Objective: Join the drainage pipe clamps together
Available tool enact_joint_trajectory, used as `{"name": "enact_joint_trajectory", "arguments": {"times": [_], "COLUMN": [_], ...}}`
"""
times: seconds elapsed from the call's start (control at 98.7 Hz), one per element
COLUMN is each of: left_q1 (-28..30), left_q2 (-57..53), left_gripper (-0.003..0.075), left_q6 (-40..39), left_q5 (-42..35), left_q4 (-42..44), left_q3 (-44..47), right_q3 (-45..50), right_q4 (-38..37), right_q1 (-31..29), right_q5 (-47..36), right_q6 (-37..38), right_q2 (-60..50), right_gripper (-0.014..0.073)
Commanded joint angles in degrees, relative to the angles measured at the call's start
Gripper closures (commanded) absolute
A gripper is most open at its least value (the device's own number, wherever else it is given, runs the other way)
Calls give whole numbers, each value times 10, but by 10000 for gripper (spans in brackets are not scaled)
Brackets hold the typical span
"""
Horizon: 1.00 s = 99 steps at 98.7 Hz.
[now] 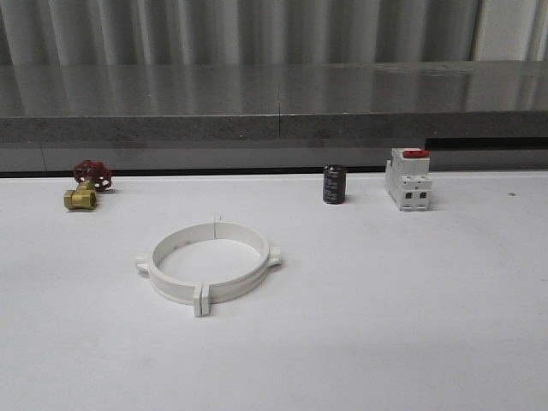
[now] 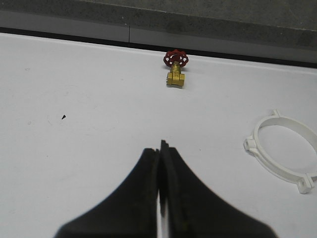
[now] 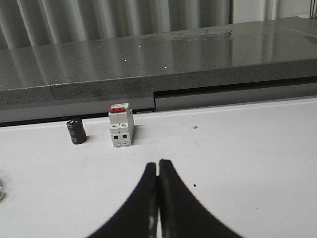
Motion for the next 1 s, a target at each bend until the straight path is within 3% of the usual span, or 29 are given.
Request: {"name": "enact_joint_trajectory", "arguments": {"times": [0.0,0.537,0.628,0.638,0.993], "left_q1": [1,2,3,3,3], "left_q2": [4,4,-6,-25,-167], "left_gripper": [741,741,741,741,741], "left_q6": [2,2,2,2,-4], "left_q5": [-42,-50,-99,-156,-320], "left_q4": [-2,10,25,34,34], "left_q3": [-15,-11,9,46,230], "right_q3": [-11,-11,-11,-11,-11], "right_q4": [1,1,1,1,1], "right_q1": [1,1,1,1,1], "right_q5": [-49,-49,-49,-49,-49], "right_q6": [1,1,1,1,1], "right_q2": [-8,-8,-8,-8,-8], "right_gripper": [661,661,661,661,661]}}
